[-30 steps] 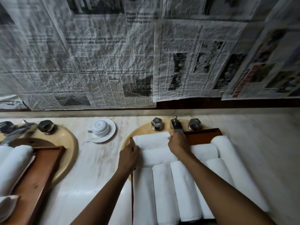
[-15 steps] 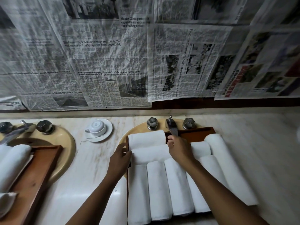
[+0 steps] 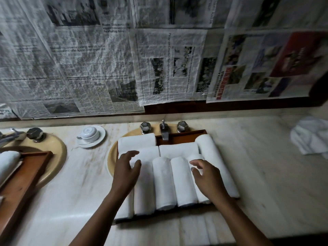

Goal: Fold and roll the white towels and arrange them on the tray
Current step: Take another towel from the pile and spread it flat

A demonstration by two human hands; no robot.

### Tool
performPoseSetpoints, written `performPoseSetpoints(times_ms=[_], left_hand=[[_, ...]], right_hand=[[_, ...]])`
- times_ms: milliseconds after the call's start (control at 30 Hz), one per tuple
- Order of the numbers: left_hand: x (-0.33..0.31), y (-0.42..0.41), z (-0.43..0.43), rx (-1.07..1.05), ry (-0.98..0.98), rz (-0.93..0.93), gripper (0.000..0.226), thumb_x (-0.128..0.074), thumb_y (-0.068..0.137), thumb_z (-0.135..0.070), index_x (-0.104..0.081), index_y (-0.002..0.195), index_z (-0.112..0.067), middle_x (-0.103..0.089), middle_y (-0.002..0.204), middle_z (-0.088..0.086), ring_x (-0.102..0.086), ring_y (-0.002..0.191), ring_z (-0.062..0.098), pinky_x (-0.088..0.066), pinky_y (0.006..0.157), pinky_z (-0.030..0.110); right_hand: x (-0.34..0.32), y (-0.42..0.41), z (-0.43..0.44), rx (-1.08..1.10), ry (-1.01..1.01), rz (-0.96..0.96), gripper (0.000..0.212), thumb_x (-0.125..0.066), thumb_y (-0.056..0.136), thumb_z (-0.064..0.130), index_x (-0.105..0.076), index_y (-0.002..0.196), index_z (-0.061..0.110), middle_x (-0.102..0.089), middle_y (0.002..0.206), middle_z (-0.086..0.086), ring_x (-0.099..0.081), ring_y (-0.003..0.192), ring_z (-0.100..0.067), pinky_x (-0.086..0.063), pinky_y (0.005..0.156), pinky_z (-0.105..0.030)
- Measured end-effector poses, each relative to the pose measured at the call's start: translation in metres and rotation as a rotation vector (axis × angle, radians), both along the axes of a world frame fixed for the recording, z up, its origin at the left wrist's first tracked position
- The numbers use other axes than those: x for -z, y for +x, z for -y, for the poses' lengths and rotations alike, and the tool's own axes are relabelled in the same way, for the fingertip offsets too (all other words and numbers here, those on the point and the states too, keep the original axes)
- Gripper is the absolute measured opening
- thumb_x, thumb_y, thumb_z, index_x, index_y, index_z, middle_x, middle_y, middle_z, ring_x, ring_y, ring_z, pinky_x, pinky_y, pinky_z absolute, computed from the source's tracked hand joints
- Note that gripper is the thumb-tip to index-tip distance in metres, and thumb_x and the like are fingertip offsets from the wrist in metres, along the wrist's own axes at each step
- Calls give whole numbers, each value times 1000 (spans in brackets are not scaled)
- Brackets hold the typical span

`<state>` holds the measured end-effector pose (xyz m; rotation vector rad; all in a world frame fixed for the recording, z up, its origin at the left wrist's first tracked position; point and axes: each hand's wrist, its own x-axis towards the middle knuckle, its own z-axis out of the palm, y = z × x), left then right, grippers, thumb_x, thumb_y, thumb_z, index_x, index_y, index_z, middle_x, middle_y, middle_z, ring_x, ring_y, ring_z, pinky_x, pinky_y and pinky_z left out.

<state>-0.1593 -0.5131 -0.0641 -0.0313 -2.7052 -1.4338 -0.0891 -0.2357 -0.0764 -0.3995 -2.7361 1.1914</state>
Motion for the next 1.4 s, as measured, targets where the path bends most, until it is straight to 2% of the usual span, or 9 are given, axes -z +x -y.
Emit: performPoseSetpoints(times_ms=[133, 267, 367, 467, 533, 767, 933, 1133, 1400], left_hand=[[-8, 37, -55, 58, 39, -12, 28, -65, 94, -14, -66, 115, -32, -66, 115, -13, -60, 107, 10, -44, 84, 27], [-14, 77, -121, 165, 111, -1, 25, -64, 95, -14, -68, 112, -32, -68, 114, -14, -63, 106, 6, -49, 84, 24], [-16, 99, -174, 256, 133, -2, 25, -64, 94, -13, -70, 110, -31, -70, 111, -14, -66, 101, 5, -52, 83, 24], [-22, 117, -225, 366, 138, -4, 24, -63, 94, -10, -71, 109, -28, -71, 108, -14, -65, 93, -3, -49, 78, 12], [-26, 126, -255, 432, 123, 1, 25, -62, 94, -8, -71, 109, -26, -72, 106, -15, -64, 92, -5, -45, 74, 5], [-28, 135, -344, 644, 110, -38, 22, -62, 96, -7, -71, 105, -25, -72, 102, -18, -65, 92, -4, -45, 72, 8], [-25, 123, -420, 706, 161, -4, 24, -64, 94, -8, -72, 102, -29, -73, 94, -19, -68, 88, 2, -47, 73, 8], [-29, 101, -503, 788, 196, 60, 22, -63, 96, -10, -72, 104, -29, -75, 97, -13, -65, 92, -3, -42, 70, 3], [-31, 76, -576, 836, 182, 81, 20, -64, 97, -12, -72, 104, -28, -74, 95, -15, -63, 91, -6, -40, 69, 2]], right_hand=[[-5, 51, -42, 51, -22, -45, 22, -69, 94, 12, -74, 110, 26, -72, 107, 15, -64, 101, -4, -52, 92, -28], [-15, 111, -94, 82, -16, -38, 22, -64, 96, 14, -74, 112, 26, -71, 105, 17, -62, 96, 2, -41, 81, -1], [-20, 151, -131, 134, 3, -26, 24, -61, 97, 12, -74, 112, 26, -70, 103, 18, -60, 89, 7, -36, 76, 4], [-23, 186, -164, 216, -34, -35, 23, -63, 97, 13, -73, 109, 30, -69, 102, 24, -59, 90, 17, -41, 81, 1], [-24, 206, -185, 269, -43, -48, 23, -64, 97, 14, -73, 109, 32, -68, 101, 26, -60, 94, 14, -47, 87, -8], [-16, 247, -248, 424, -76, -81, 23, -62, 97, 15, -73, 110, 30, -72, 107, 20, -66, 101, 1, -56, 89, -25], [-17, 250, -302, 517, -60, -60, 25, -61, 98, 15, -68, 108, 38, -71, 107, 18, -65, 101, 0, -55, 90, -25], [-29, 241, -368, 677, 8, -54, 23, -63, 95, 15, -73, 106, 33, -71, 101, 23, -65, 93, 6, -50, 86, -16], [-36, 206, -441, 766, 6, -40, 23, -61, 96, 14, -74, 111, 26, -73, 106, 18, -65, 95, 2, -52, 89, -18]])
